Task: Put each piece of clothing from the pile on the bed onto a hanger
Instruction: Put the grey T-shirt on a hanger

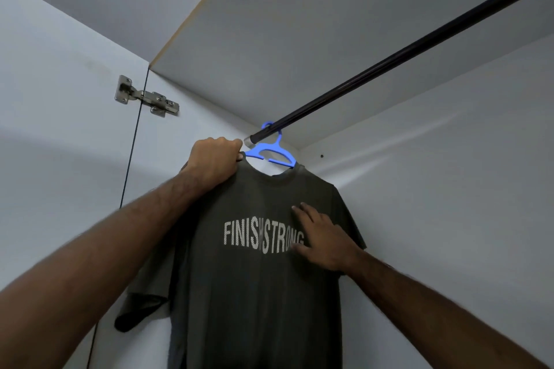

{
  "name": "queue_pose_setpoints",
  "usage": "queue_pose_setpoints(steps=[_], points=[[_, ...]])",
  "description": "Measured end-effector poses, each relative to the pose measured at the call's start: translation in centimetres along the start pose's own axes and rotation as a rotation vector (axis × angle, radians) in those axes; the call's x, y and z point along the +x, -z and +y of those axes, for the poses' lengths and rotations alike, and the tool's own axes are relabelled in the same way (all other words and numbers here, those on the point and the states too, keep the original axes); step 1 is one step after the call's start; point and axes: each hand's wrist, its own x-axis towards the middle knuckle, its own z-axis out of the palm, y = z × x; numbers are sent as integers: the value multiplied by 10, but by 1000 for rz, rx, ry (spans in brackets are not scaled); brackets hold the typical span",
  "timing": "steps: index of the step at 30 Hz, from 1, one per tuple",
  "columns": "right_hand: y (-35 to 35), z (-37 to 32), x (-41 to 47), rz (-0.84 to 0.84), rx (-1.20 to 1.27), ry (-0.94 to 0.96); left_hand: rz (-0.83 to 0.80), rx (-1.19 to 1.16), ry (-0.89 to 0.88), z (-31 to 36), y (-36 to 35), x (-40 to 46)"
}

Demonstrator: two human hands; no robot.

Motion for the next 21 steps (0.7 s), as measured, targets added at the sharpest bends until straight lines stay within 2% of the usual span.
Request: queue_pose_setpoints(steps=[9,12,15,18,21], points=[[3,-4,39,100,56,-73,-85,-58,4,0,12,-10],[-5,-2,37,113,48,-69,-5,136,-128,-3,15,-40],[-22,1,25,100,18,-49,27,142,-274,8,12,-93],[-47,0,-1,57,10,-26,-54,112,-459,31,-2,-160],[-72,1,-40,-27,21,-22,-221,107,-533,54,-3,-227]])
